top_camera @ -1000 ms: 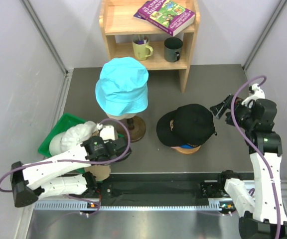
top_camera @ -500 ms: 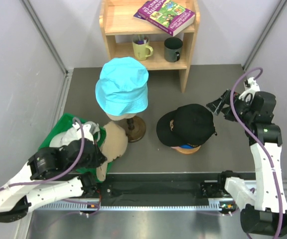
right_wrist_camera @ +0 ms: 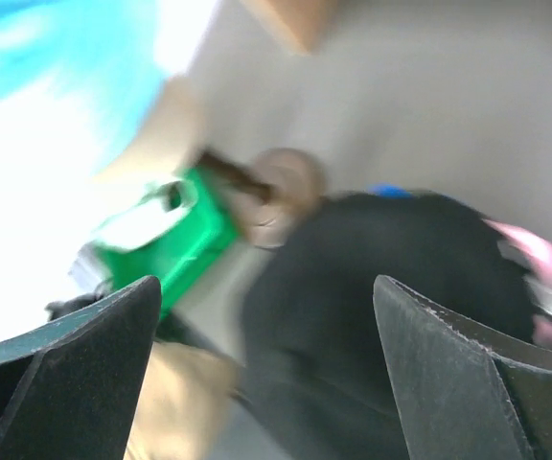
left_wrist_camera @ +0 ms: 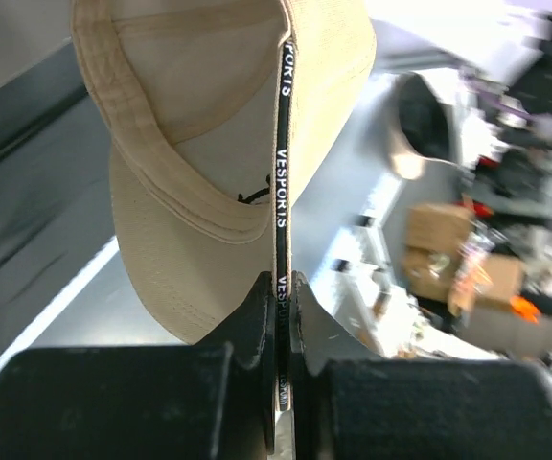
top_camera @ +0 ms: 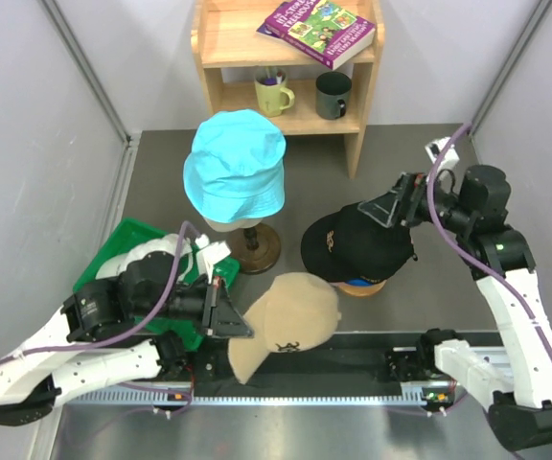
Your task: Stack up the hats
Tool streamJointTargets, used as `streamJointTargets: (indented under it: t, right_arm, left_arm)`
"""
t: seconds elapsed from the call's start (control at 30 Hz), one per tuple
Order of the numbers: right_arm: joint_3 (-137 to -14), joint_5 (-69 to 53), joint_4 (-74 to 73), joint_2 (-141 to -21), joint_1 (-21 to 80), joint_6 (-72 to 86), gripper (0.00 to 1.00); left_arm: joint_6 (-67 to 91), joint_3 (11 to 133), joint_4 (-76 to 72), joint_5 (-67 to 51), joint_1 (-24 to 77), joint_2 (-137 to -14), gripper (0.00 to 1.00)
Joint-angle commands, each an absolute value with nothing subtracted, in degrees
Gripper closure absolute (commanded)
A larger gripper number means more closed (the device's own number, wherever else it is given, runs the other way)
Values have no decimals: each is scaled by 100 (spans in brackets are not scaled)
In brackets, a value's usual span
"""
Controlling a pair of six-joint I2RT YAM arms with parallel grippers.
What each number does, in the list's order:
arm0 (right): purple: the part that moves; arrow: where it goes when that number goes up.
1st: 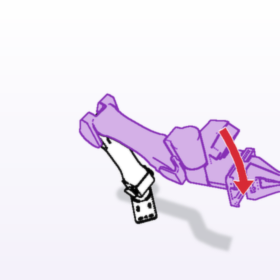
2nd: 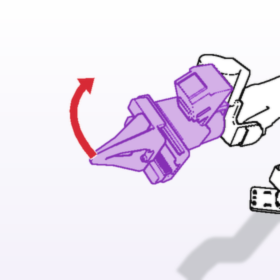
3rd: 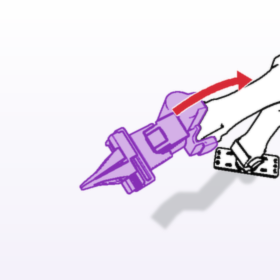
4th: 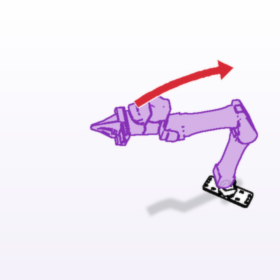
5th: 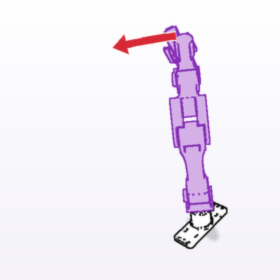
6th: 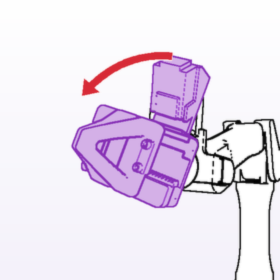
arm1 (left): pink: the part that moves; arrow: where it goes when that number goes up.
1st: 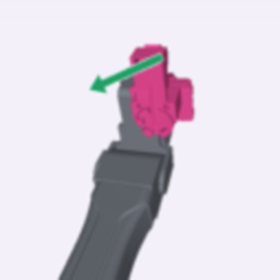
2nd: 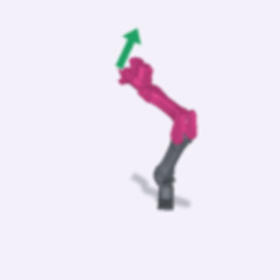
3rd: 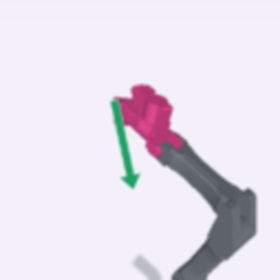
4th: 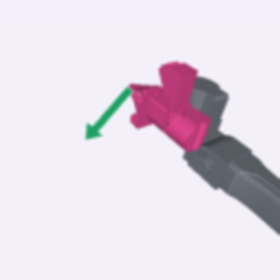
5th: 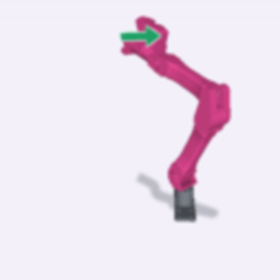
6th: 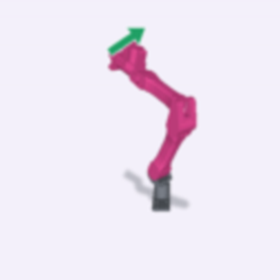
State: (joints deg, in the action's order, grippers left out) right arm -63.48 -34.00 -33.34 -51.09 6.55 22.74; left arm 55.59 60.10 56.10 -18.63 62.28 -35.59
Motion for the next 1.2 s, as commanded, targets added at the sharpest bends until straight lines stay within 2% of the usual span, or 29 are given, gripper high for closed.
streamJointTargets:
  t: [0.0,0.13,0.3,0.4,0.53,0.73,1.17]
  right_arm:
    - [-6820,-3928,-2190,-5177,1518,2890,8]
    - [-7144,-4165,-2196,-5098,1810,3120,9]
    - [-7005,-4719,-2426,-4642,1854,3330,8]
    - [-6987,-4352,-2583,-4115,1846,3533,9]
    - [-7093,-4131,-3163,-3614,1863,3366,10]
    - [-6619,-4421,-3103,-3340,1854,3472,13]
    - [-6671,-4254,-3700,-3392,1854,2743,14]
  left_arm:
    - [5870,6021,3763,-2794,6223,-3586,100]
    - [6056,6012,2719,-2979,6223,-3507,100]
    - [5977,6108,2214,-2383,6223,-3401,100]
    - [5828,6258,2488,-1733,6223,-3568,100]
    - [5801,6126,2005,-1266,6223,-3586,100]
    - [5766,6293,1907,-1397,6214,-3911,100]
    - [5924,6091,1354,-1652,6205,-4157,100]
